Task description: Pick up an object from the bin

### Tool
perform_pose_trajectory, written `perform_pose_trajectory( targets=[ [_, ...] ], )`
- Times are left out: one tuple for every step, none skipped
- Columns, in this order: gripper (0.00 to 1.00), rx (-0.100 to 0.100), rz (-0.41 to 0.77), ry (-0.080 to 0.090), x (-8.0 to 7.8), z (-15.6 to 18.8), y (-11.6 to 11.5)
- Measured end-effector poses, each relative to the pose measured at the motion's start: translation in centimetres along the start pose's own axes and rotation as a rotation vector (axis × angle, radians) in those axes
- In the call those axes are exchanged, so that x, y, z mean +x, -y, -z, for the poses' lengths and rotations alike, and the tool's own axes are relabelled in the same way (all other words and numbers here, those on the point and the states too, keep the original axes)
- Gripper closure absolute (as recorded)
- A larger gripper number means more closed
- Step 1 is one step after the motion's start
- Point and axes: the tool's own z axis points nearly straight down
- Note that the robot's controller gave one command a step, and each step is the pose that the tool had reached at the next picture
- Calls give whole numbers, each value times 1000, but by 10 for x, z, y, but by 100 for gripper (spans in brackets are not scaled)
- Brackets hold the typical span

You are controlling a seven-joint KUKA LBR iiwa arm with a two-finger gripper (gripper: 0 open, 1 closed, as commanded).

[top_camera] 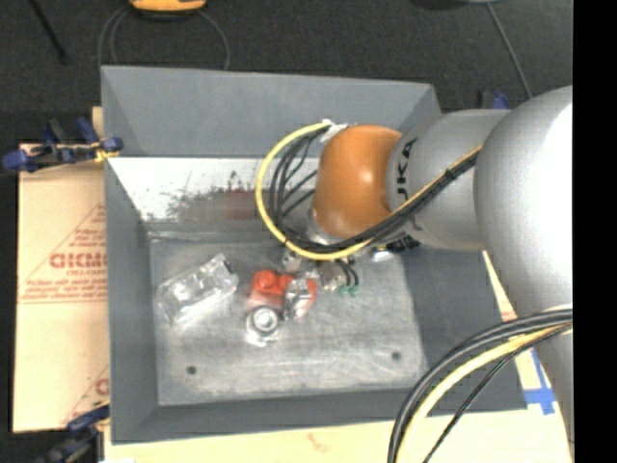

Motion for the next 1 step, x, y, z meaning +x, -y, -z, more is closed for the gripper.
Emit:
perform_pose_trajectory(
  targets=[
    [100,0,-4,-4,-3,37,0]
  ],
)
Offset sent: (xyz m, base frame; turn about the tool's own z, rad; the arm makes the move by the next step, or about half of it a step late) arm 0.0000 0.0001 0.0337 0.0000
